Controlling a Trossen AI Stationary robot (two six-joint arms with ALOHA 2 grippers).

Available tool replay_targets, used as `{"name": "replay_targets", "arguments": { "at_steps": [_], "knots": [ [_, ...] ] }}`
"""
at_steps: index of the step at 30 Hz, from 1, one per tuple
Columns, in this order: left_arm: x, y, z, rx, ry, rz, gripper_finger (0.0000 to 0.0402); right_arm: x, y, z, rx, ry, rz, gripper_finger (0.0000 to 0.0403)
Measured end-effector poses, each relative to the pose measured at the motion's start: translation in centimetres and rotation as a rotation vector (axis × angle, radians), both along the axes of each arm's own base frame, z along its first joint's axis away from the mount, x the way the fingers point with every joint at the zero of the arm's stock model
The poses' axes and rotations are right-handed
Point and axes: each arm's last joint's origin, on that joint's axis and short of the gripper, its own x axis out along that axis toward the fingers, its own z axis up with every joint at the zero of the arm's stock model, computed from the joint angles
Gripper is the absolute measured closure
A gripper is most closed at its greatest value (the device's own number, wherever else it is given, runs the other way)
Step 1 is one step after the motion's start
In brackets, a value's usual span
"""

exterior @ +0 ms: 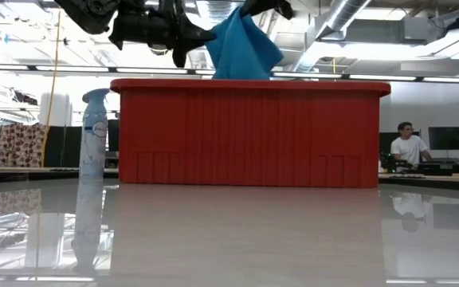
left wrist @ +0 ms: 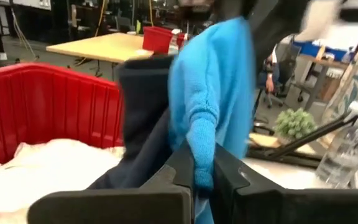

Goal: Fold laundry
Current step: Remove the blue shorts from the red laundry bin

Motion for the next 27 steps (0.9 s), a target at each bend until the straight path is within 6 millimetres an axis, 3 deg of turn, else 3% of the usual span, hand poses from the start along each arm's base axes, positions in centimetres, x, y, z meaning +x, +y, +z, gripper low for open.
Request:
{"name": "replay_targets", "arguments": {
  "at_steps": [8,15,21,27],
  "knots": [
    [-2.4,-1.8,3.2,0.006,-0.103,0.002,0.0399,-0.9,-2.2,-0.1,-0.101,0.066,0.008,0.0315],
    [-4.5,-4.0,5.7,-0.029,-0.194,-0.036,0.0401,-1.6,-3.3,-0.1,-0.165,0.112,0.025,0.0260],
    [-6.7,-6.8,7.8,-0.030,-0.250,-0.230,0.0401,-2.0,-3.0,0.6,-0.165,0.066,0.056,0.0223],
    [-9.3,-9.5,9.2,-0.162,-0.191,-0.539,0.0401,-2.1,-2.1,1.2,-0.165,0.038,0.070,0.0222]
  ]
}}
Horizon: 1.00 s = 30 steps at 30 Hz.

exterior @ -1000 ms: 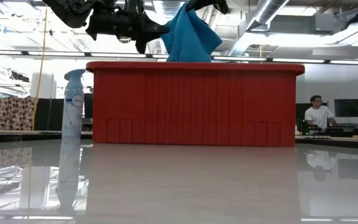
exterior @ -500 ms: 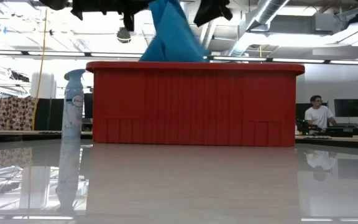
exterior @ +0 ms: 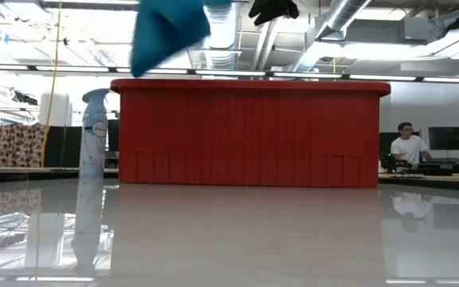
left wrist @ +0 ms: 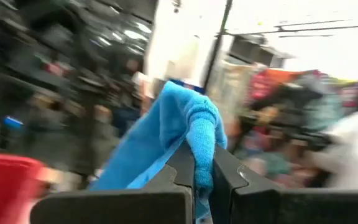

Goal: Fold laundry
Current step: Remove the blue shorts from the red laundry bin

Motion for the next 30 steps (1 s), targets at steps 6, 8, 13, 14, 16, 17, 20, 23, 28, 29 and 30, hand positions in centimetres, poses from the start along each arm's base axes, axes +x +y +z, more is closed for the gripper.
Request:
{"name": "replay_targets", "arguments": {
  "at_steps": [6,8,13,14,16,17,20,23,28,29,30],
  "knots": [
    [-2.4,-2.1,-0.1,-0.152,0.212,-0.228,0.0401,0.5,1.6,0.1,0.007,-0.005,0.045,0.0228],
    [-2.9,-2.7,-0.6,-0.232,0.311,-0.272,0.0401,0.8,2.3,0.1,0.007,-0.005,0.068,0.0229],
    [-3.9,-4.0,-3.4,-0.396,0.532,-0.198,0.0401,1.3,4.1,0.1,0.007,-0.004,0.124,0.0229],
    [-4.1,-4.2,-4.1,-0.416,0.578,-0.146,0.0401,1.3,4.5,0.0,0.008,-0.002,0.135,0.0229],
    [-4.2,-4.5,-5.7,-0.432,0.692,-0.041,0.0401,1.5,5.3,0.0,0.009,0.004,0.160,0.0229],
    [-4.2,-4.6,-6.5,-0.433,0.755,0.003,0.0401,1.5,5.8,-0.1,0.011,0.008,0.172,0.0229],
    [-3.4,-4.9,-9.1,-0.440,0.942,0.092,0.0401,1.7,6.9,-0.2,0.020,0.023,0.202,0.0229],
    [-2.1,-5.2,-11.4,-0.434,1.060,0.093,0.0401,1.7,7.9,-0.3,0.043,0.038,0.218,0.0229],
    [0.6,-7.2,-13.9,-0.464,1.263,-0.091,0.0401,1.4,9.7,-0.9,0.068,0.103,0.260,0.0229],
    [1.0,-7.8,-14.1,-0.453,1.286,-0.143,0.0401,1.4,10.0,-0.9,0.078,0.112,0.263,0.0229],
    [1.4,-8.5,-14.1,-0.439,1.297,-0.191,0.0401,1.4,10.3,-1.0,0.092,0.117,0.261,0.0229]
  ]
}}
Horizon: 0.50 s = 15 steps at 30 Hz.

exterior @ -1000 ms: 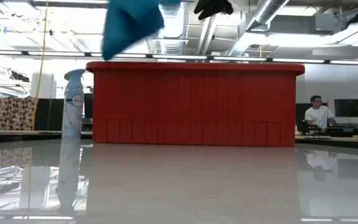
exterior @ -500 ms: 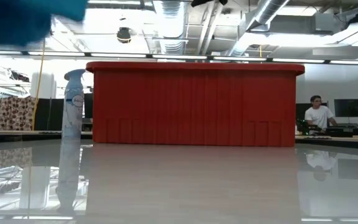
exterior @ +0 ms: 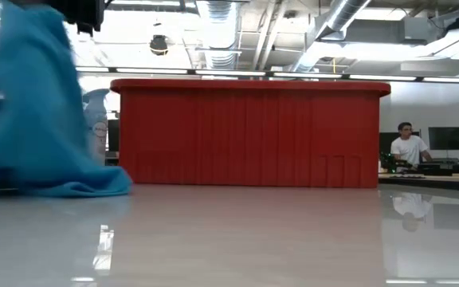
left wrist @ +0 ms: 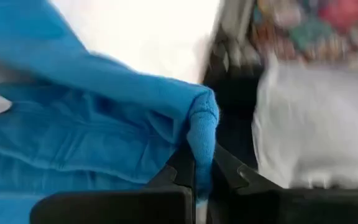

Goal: Fold laundry
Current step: Remove the blue shorts from the red laundry bin

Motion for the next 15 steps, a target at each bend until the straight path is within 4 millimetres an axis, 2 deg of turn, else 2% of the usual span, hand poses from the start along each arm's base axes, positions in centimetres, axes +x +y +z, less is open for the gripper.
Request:
{"name": "replay_targets", "arguments": {
  "at_steps": [2,7,9,12,15],
  "knots": [
    [0.9,-1.3,0.1,-0.022,-0.049,-0.085,0.0401,0.0,0.6,0.0,0.031,-0.005,-0.011,0.0229],
    [3.4,-4.2,1.5,-0.113,-0.293,-0.267,0.0401,0.3,2.0,0.2,0.124,-0.048,-0.059,0.0229],
    [3.8,-5.1,2.0,-0.155,-0.368,-0.342,0.0401,0.4,2.7,0.4,0.160,-0.072,-0.067,0.0229],
    [4.3,-5.8,2.1,-0.158,-0.436,-0.399,0.0401,0.5,4.0,0.5,0.204,-0.090,-0.064,0.0229],
    [4.6,-5.6,1.0,-0.069,-0.442,-0.412,0.0401,0.5,5.3,0.3,0.227,-0.087,-0.056,0.0230]
  ]
}}
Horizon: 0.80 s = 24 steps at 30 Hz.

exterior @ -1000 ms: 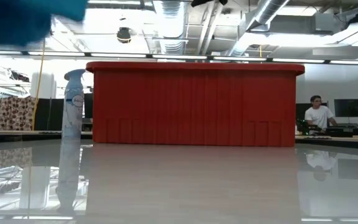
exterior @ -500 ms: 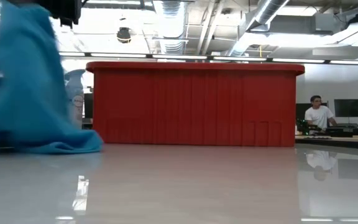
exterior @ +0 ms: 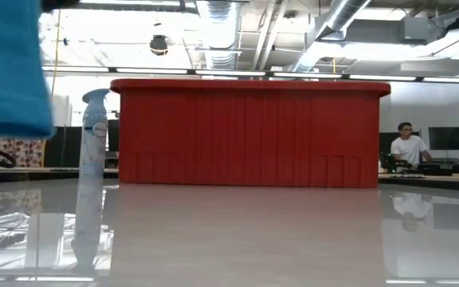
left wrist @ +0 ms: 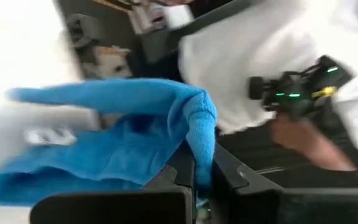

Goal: Fold laundry
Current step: Remove the blue shorts from the red laundry bin

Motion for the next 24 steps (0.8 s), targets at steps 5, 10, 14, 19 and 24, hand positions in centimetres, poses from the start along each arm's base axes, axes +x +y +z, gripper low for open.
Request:
{"name": "replay_targets", "arguments": {
  "at_steps": [5,10,14,19,24],
  "knots": [
    [1.3,1.6,-3.5,0.270,0.036,0.099,0.0401,0.1,1.8,-0.8,-0.033,0.022,-0.046,0.0230],
    [3.8,4.1,-7.0,0.474,0.112,0.237,0.0401,0.6,2.5,-2.5,-0.085,0.070,-0.060,0.0230],
    [5.7,6.2,-9.3,0.544,0.161,0.343,0.0396,1.3,2.3,-5.3,-0.102,0.159,-0.062,0.0229],
    [7.5,8.3,-11.1,0.561,0.143,0.436,0.0385,1.9,1.4,-10.0,-0.101,0.310,-0.109,0.0220],
    [9.0,9.5,-10.9,0.578,0.070,0.471,0.0369,2.2,0.9,-13.5,-0.082,0.393,-0.128,0.0206]
  ]
}}
